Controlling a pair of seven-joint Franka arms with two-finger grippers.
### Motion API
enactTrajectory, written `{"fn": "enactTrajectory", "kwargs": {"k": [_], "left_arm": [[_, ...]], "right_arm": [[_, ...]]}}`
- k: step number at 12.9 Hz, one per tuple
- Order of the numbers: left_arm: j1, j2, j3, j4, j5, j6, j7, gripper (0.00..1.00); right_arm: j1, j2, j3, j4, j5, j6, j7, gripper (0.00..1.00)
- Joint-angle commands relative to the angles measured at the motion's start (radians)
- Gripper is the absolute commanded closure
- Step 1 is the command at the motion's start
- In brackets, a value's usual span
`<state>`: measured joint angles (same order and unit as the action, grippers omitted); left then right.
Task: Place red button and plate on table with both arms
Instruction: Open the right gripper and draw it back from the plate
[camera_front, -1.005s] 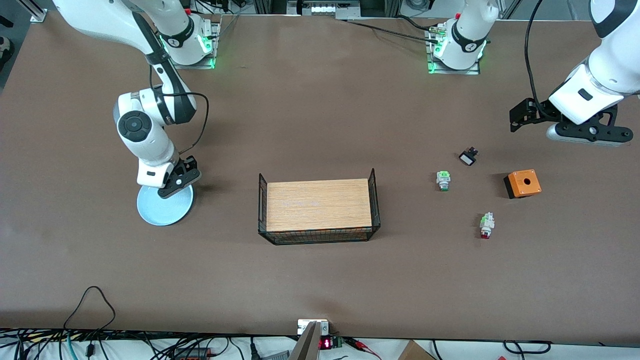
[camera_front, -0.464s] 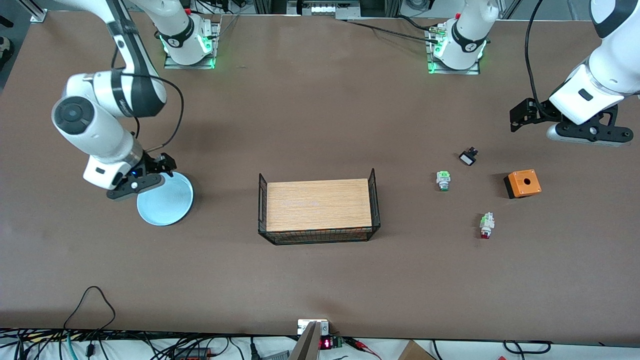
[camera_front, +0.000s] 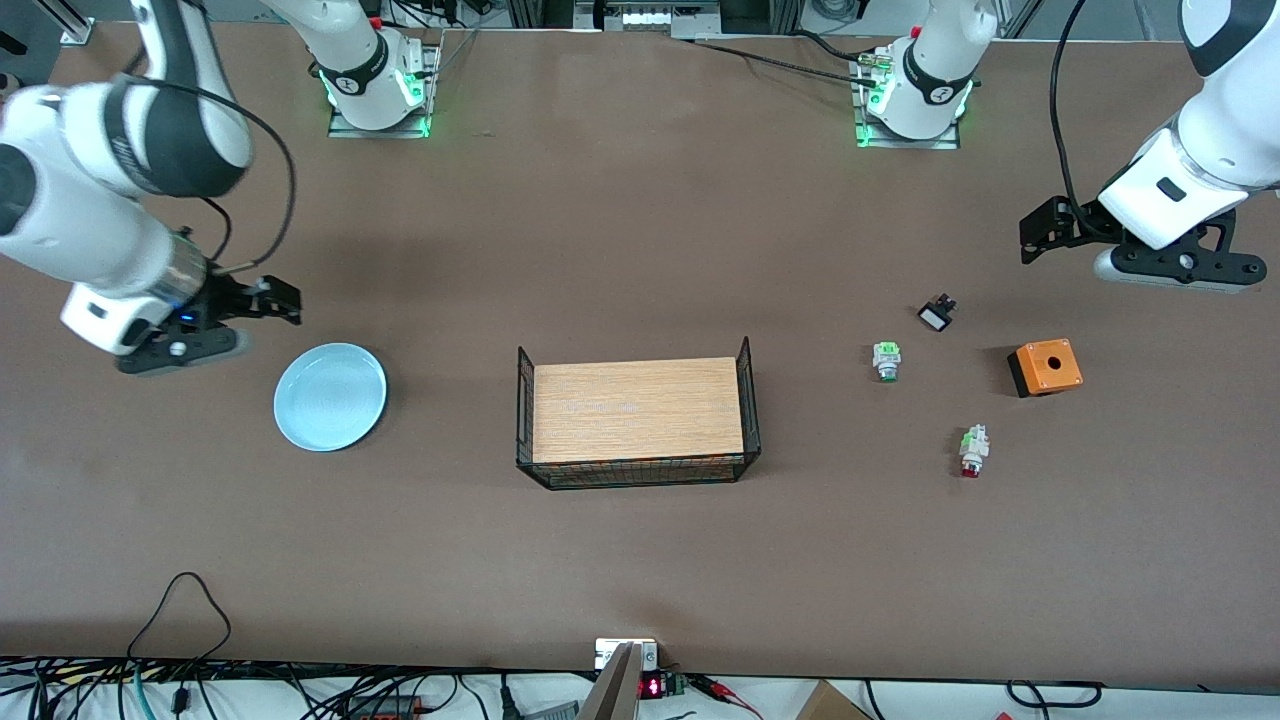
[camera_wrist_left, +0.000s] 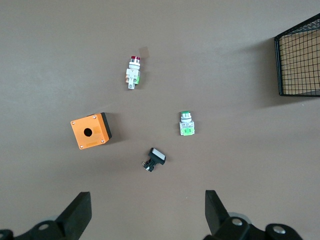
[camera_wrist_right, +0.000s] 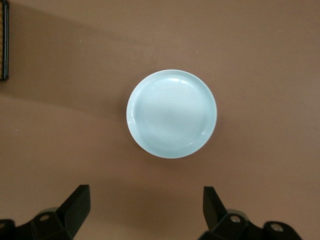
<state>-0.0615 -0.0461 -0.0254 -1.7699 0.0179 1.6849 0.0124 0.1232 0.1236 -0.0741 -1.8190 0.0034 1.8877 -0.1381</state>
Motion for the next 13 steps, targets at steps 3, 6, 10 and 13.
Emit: {"fn": "enactTrajectory", "kwargs": {"k": [3,6,10,13], "left_arm": [[-0.004,0.014,0.005,0.032,-0.01,-0.024,0.012,0.0],[-0.003,0.014,0.005,0.032,-0.01,-0.024,0.012,0.0],[-0.003,0.014,0.005,0.032,-0.01,-0.024,0.012,0.0],[-0.003,0.014,0.005,0.032,-0.01,-0.024,0.014,0.0]], "right_arm": [[-0.007,-0.059,-0.03,0.113,0.023,-0.174,0.136,0.0],[-0.005,-0.107,-0.03,0.113,0.024,-0.197,0.187,0.0],[0.012,-0.162,-0.015,0.113,0.023,-0.18,0.192,0.0],[0.012,-0.167,-0.016,0.113,0.023,-0.186,0.192,0.0]]}}
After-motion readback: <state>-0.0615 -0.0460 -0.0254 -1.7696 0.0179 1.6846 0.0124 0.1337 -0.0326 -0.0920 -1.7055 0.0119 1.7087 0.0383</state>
